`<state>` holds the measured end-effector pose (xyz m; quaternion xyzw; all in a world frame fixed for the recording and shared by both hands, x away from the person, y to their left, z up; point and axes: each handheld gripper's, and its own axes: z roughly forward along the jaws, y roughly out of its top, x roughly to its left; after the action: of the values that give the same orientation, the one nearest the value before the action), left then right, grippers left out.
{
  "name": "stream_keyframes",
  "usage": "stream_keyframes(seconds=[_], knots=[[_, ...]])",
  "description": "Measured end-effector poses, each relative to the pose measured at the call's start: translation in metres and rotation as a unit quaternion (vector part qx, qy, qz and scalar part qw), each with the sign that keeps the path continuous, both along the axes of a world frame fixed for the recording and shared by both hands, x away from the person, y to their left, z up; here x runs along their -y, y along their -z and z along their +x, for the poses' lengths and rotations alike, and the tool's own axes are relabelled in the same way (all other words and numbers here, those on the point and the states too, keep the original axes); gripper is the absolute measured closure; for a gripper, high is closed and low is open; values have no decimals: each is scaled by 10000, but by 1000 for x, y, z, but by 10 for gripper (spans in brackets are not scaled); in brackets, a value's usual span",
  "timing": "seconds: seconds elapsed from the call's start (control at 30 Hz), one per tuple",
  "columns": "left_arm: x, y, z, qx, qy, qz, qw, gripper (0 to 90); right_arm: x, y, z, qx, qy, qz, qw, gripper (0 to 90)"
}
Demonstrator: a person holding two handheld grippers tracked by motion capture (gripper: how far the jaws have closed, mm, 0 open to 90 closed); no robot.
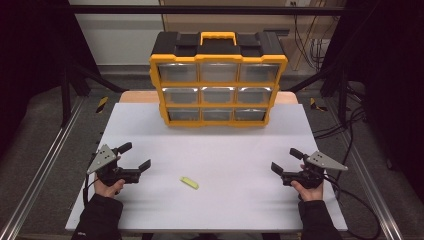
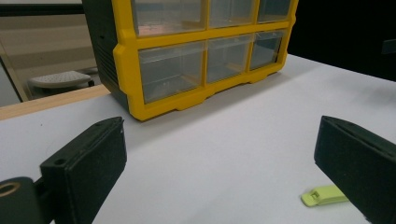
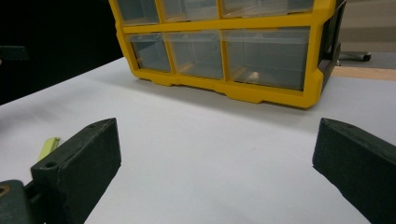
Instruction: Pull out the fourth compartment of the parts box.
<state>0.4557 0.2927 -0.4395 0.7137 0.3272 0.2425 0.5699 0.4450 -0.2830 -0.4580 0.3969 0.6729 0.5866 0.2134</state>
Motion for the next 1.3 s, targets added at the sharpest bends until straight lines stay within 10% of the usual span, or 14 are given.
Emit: stream_keyframes(seconds=[1.3], knots=[[16,-25,11,-37,55,316,9995,26,1,-1,1,28,97,-57,9999,18]])
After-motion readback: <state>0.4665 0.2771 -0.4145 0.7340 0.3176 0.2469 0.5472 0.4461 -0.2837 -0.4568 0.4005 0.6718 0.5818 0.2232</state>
